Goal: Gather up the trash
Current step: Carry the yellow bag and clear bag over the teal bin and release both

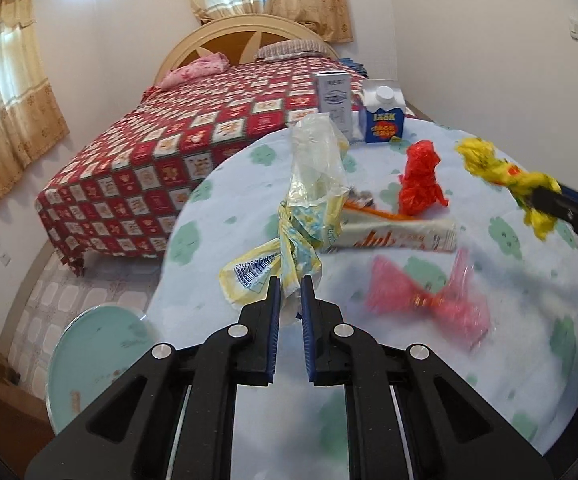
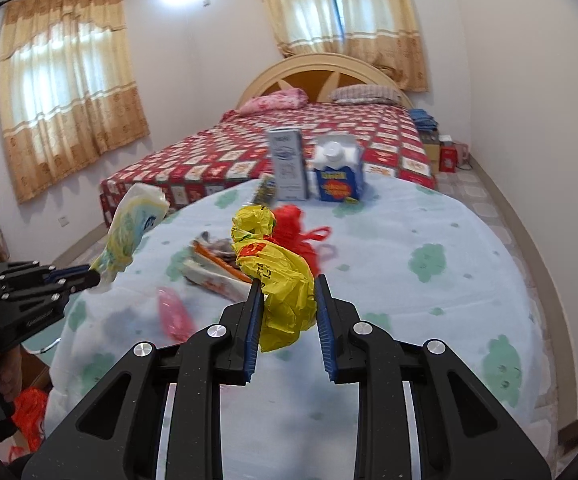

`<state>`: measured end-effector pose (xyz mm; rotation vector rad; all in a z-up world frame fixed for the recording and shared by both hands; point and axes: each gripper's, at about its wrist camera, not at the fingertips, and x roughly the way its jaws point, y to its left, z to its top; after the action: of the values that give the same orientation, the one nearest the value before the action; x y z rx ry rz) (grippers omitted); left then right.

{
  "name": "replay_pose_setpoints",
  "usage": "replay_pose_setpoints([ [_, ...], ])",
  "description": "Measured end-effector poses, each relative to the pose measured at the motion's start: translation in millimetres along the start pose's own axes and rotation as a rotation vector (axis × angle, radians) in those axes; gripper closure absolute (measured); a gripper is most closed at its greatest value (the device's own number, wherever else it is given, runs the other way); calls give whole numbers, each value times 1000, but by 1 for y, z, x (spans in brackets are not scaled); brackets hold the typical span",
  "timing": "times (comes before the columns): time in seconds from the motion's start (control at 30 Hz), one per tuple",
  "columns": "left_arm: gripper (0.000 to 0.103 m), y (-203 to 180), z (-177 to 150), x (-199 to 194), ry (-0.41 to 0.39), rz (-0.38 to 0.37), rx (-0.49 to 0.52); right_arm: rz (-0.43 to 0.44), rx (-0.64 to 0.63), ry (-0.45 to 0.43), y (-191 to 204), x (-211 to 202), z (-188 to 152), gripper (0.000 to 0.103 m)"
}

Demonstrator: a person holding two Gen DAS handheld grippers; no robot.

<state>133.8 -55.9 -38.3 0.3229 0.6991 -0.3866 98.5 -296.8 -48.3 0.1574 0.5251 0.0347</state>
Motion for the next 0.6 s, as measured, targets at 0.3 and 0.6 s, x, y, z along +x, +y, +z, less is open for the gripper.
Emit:
replay_pose_setpoints([
  [0.3, 92, 42, -37, -26, 32, 92, -47, 99, -66, 25, 53, 23, 6, 77],
  [0.6, 92, 70, -52, -31, 38, 140, -103, 161, -122, 51, 89, 44, 7, 77],
])
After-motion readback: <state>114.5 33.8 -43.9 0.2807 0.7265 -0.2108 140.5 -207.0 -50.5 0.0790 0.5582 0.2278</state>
